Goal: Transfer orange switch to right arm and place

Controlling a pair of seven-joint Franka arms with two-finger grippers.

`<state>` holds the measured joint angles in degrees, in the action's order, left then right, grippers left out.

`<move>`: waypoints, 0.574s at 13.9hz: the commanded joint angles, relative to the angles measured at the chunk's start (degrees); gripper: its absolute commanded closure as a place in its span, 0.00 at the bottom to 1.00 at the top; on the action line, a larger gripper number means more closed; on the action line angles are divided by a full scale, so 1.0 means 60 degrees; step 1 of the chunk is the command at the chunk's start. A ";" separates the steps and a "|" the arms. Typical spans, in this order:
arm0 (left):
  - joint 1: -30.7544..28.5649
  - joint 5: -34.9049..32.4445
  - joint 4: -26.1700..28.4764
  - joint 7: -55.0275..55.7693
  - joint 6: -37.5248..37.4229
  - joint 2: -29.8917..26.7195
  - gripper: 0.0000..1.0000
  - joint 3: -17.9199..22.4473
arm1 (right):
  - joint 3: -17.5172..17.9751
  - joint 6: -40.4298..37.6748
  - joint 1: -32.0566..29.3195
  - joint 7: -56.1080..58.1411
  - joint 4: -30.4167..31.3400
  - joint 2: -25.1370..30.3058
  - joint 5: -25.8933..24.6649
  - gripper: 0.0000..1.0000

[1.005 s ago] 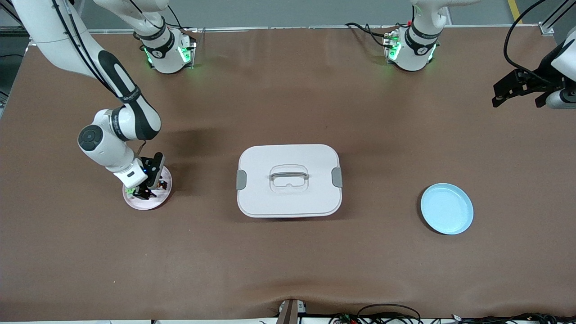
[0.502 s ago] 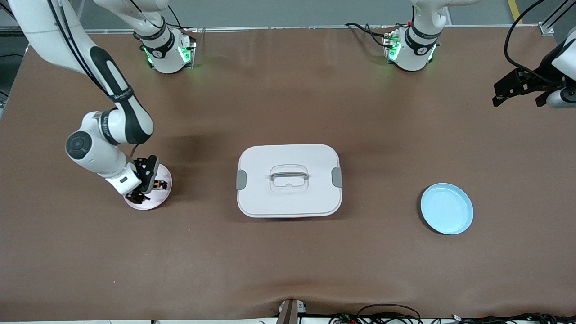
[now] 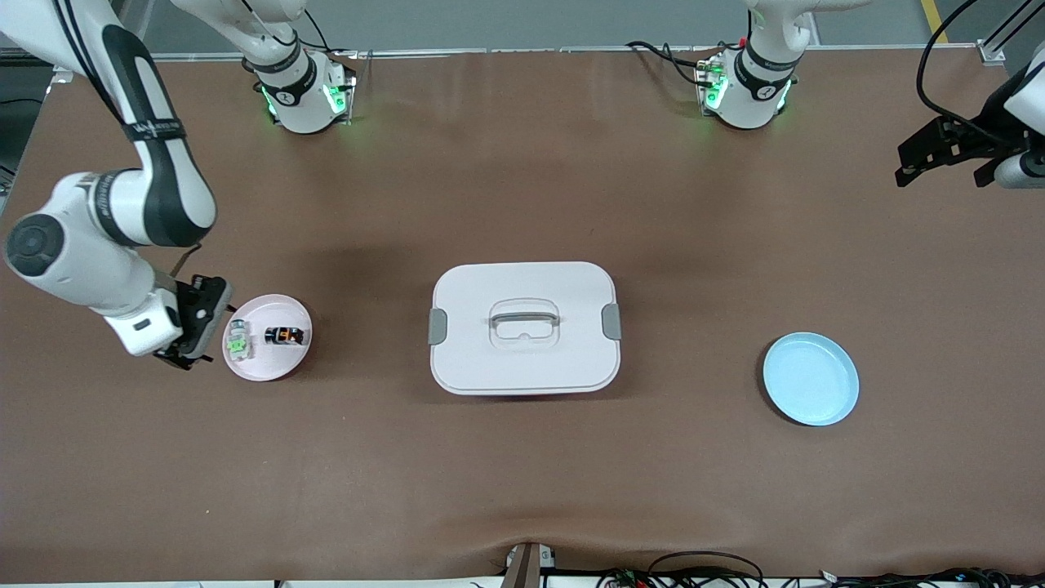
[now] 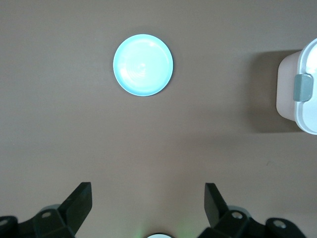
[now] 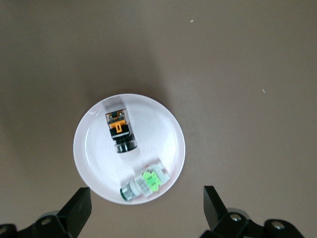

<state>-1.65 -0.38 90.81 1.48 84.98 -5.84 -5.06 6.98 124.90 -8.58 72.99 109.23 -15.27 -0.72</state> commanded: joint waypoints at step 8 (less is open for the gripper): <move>-0.0032 0.0077 0.0084 0.0046 -0.0423 -0.0448 0.00 -0.0138 | 0.0170 -0.4200 0.0213 -0.4395 -0.2925 -0.0033 -0.1067 0.00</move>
<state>-1.59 -0.38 90.94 1.49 83.23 -8.05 -5.37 7.55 104.07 -8.84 53.07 94.87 -15.00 -5.08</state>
